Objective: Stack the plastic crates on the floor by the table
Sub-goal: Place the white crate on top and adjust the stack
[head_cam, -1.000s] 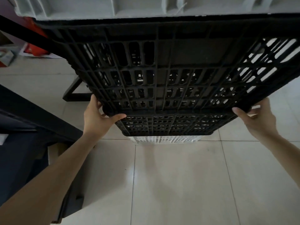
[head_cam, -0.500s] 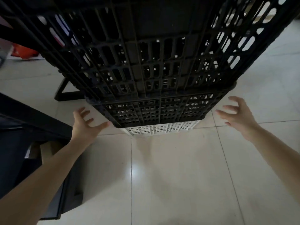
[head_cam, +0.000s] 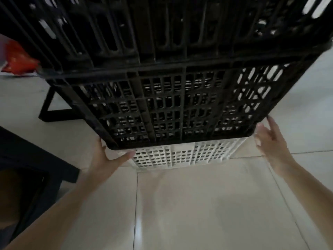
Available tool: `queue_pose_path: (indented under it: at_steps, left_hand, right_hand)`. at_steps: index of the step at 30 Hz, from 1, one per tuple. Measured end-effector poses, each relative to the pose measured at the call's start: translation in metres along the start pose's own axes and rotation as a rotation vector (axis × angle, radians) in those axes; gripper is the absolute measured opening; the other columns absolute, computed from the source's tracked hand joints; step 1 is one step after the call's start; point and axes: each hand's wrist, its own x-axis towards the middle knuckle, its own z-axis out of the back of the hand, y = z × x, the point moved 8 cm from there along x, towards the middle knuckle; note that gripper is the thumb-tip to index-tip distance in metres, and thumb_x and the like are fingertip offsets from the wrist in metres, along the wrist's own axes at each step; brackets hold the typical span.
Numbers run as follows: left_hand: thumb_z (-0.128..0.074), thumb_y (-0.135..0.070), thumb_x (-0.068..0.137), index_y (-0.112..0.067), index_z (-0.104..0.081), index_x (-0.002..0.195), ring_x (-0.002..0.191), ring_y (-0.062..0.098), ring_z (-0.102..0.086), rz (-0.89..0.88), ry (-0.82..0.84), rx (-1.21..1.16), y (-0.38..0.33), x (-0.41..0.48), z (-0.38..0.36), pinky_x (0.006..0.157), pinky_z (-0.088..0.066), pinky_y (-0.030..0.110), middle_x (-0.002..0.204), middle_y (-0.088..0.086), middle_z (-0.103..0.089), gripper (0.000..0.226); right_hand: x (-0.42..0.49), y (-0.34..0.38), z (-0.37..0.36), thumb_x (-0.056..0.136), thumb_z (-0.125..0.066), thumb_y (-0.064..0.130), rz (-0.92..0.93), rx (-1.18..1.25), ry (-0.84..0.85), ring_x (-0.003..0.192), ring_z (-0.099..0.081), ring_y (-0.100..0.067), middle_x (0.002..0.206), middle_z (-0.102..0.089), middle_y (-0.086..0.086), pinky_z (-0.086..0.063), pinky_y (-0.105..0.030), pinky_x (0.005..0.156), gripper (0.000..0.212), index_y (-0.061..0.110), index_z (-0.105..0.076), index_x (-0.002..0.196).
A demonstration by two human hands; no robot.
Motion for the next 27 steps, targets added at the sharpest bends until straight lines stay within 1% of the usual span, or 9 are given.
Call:
queue_pose_path:
  at_steps: [3,7,11,13,15,17,20,24,27]
  left_hand:
    - [-0.084,-0.054,0.054,-0.045,-0.044,0.113,0.107,0.003,-0.052,-0.085,-0.083,-0.073,0.009,0.015,-0.009,0.097,-0.043,0.03,0.112,-0.017,-0.057,0.072]
    - [-0.081,-0.049,0.066,-0.024,-0.05,0.122,0.107,0.01,-0.06,-0.192,-0.138,-0.088,0.013,0.027,-0.013,0.095,-0.05,0.034,0.111,-0.012,-0.063,0.069]
    - [-0.076,-0.041,0.067,-0.036,-0.046,0.12,0.1,-0.01,-0.059,-0.237,-0.173,-0.164,0.01,0.025,-0.02,0.091,-0.048,0.019,0.107,-0.023,-0.059,0.061]
    - [-0.075,-0.033,0.071,-0.043,-0.041,0.116,0.098,-0.02,-0.056,-0.247,-0.19,-0.192,0.01,0.024,-0.022,0.094,-0.046,0.018,0.109,-0.024,-0.057,0.057]
    - [-0.076,-0.031,0.075,-0.038,-0.038,0.127,0.107,-0.014,-0.055,-0.255,-0.174,-0.191,0.012,0.025,-0.023,0.101,-0.043,0.028,0.117,-0.021,-0.055,0.065]
    - [-0.075,-0.034,0.075,-0.024,-0.033,0.14,0.122,0.006,-0.052,-0.263,-0.167,-0.192,0.012,0.025,-0.025,0.107,-0.041,0.035,0.132,-0.007,-0.052,0.078]
    - [-0.073,-0.026,0.078,-0.018,-0.029,0.144,0.13,0.014,-0.047,-0.297,-0.179,-0.212,0.008,0.022,-0.026,0.108,-0.039,0.034,0.142,0.002,-0.047,0.08]
    - [-0.071,-0.031,0.078,-0.022,-0.027,0.145,0.129,0.011,-0.045,-0.304,-0.191,-0.23,0.01,0.022,-0.029,0.108,-0.036,0.032,0.143,-0.002,-0.046,0.081]
    - [-0.071,-0.028,0.08,-0.021,-0.028,0.146,0.131,0.013,-0.045,-0.299,-0.212,-0.249,0.012,0.023,-0.031,0.108,-0.036,0.032,0.144,-0.001,-0.046,0.08]
  right_hand:
    - [0.012,-0.007,-0.018,0.091,-0.046,0.053,0.171,0.092,-0.048,0.102,-0.057,-0.005,0.115,-0.061,0.009,-0.041,-0.034,0.099,0.047,0.029,-0.05,0.131]
    - [0.018,-0.009,-0.022,0.094,-0.042,0.05,0.286,0.133,-0.195,0.067,-0.05,0.008,0.088,-0.057,0.009,-0.04,-0.024,0.074,0.03,0.028,-0.056,0.109]
    - [0.025,-0.021,-0.023,0.1,-0.043,0.03,0.36,0.096,-0.211,0.075,-0.052,0.023,0.106,-0.057,0.003,-0.039,-0.001,0.074,0.031,0.013,-0.053,0.123]
    - [0.025,-0.025,-0.024,0.099,-0.044,0.029,0.388,0.05,-0.185,0.081,-0.051,0.026,0.11,-0.056,0.005,-0.039,-0.005,0.08,0.033,0.011,-0.051,0.127]
    - [0.024,-0.029,-0.028,0.098,-0.047,0.029,0.397,0.021,-0.132,0.089,-0.055,0.017,0.107,-0.057,0.011,-0.039,-0.006,0.082,0.031,0.017,-0.05,0.126]
    - [0.021,-0.035,-0.033,0.096,-0.051,0.032,0.396,-0.001,-0.094,0.098,-0.057,0.001,0.108,-0.059,0.016,-0.04,-0.01,0.087,0.029,0.031,-0.046,0.125]
    - [0.019,-0.039,-0.034,0.094,-0.051,0.038,0.389,-0.017,-0.102,0.096,-0.055,0.011,0.104,-0.058,0.026,-0.039,-0.012,0.083,0.028,0.041,-0.043,0.121]
    - [0.021,-0.039,-0.033,0.096,-0.05,0.035,0.407,-0.031,-0.142,0.079,-0.052,0.022,0.093,-0.057,0.024,-0.038,0.0,0.072,0.032,0.031,-0.046,0.127]
    - [0.022,-0.041,-0.03,0.097,-0.048,0.034,0.44,-0.043,-0.132,0.083,-0.053,0.02,0.096,-0.058,0.021,-0.037,0.005,0.072,0.038,0.029,-0.042,0.134]
